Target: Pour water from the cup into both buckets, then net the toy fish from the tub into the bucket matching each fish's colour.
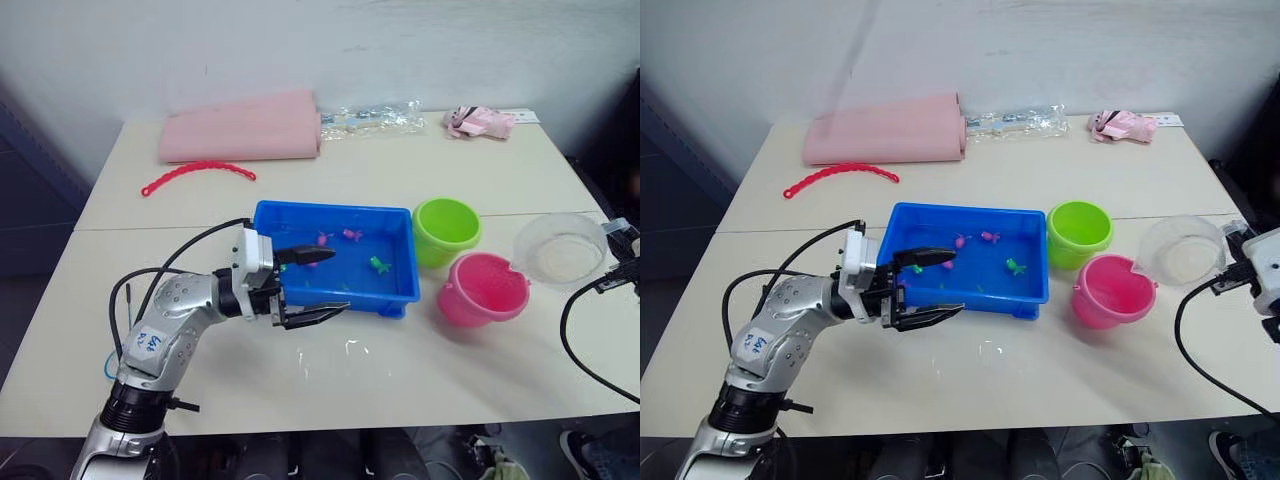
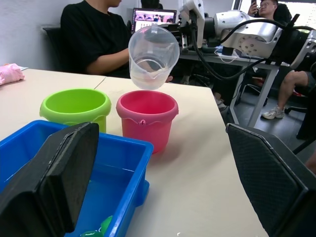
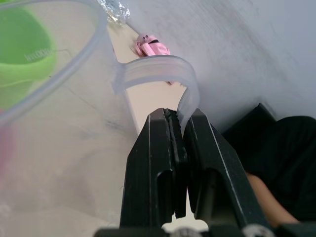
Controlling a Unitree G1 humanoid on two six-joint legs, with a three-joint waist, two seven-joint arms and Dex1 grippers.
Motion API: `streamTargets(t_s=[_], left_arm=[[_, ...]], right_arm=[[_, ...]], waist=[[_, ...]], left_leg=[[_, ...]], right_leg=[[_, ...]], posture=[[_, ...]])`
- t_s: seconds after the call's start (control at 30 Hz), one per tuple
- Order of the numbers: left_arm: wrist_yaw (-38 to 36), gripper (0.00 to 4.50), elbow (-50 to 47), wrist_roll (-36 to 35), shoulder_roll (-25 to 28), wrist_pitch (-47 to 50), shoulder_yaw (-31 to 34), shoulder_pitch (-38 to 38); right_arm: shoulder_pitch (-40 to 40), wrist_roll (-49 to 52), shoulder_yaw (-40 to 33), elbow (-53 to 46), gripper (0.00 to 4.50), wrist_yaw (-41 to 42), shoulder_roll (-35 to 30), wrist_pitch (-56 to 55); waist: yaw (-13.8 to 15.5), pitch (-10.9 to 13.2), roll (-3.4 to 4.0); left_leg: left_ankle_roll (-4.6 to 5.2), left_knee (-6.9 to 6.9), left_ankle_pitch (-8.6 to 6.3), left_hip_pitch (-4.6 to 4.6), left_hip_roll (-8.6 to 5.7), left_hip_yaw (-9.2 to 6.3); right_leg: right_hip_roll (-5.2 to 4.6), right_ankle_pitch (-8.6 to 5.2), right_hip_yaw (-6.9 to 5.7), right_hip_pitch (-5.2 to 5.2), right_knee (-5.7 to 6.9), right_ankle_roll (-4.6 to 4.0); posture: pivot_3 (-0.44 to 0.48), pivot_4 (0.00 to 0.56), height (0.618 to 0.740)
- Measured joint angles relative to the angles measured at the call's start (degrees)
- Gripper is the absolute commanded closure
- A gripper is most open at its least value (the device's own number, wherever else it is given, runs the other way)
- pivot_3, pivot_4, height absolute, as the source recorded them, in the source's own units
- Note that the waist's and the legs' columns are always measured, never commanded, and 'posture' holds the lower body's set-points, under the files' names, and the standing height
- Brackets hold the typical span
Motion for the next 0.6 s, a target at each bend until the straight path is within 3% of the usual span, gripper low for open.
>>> streamTargets(t_s=[0.6], left_arm=[[-0.4,0.0,0.0,0.5,-1.1,0.0,0.0,0.0]], right_arm=[[-0.2,-12.6,2.1,8.6,4.45,-5.3,-3.7,-18.2]], waist=[[0.0,0.0,-0.02]], left_leg=[[0.0,0.05,0.02,0.01,0.01,0.02]], right_leg=[[0.03,0.0,0.02,0.02,0.01,0.01]], posture=[[0.0,0.15,0.74]])
